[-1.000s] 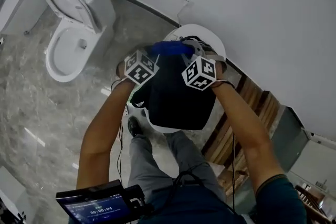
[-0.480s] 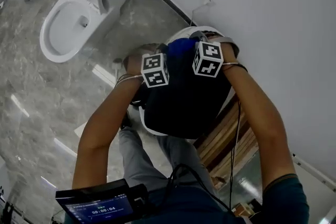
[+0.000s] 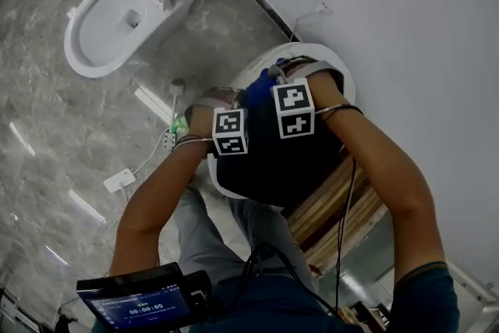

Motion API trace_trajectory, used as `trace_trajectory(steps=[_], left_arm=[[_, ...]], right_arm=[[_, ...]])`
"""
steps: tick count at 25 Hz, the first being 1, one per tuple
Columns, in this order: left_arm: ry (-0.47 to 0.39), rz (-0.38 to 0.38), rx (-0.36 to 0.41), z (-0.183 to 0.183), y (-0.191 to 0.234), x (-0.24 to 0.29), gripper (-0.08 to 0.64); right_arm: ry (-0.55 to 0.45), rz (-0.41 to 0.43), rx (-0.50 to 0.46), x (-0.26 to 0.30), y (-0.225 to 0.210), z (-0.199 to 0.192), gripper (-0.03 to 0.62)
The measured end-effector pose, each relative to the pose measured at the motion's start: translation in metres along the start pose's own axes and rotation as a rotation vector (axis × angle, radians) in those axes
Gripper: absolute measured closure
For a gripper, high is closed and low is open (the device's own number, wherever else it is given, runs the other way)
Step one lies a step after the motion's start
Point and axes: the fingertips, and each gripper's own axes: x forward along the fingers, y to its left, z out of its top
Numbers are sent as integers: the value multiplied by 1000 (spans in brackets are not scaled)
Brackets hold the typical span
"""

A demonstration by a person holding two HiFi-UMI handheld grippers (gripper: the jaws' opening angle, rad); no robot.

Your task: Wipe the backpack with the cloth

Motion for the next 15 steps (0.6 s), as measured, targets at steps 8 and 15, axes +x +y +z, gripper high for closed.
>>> trace_trajectory(steps=[8, 15], left_arm=[[0, -75, -99, -38, -95, -29, 531], [1, -181, -76, -60, -190, -70, 531]], right_arm=[[-28, 209, -96, 14, 65, 93, 560], [-85, 290, -78, 3, 155, 157, 561]])
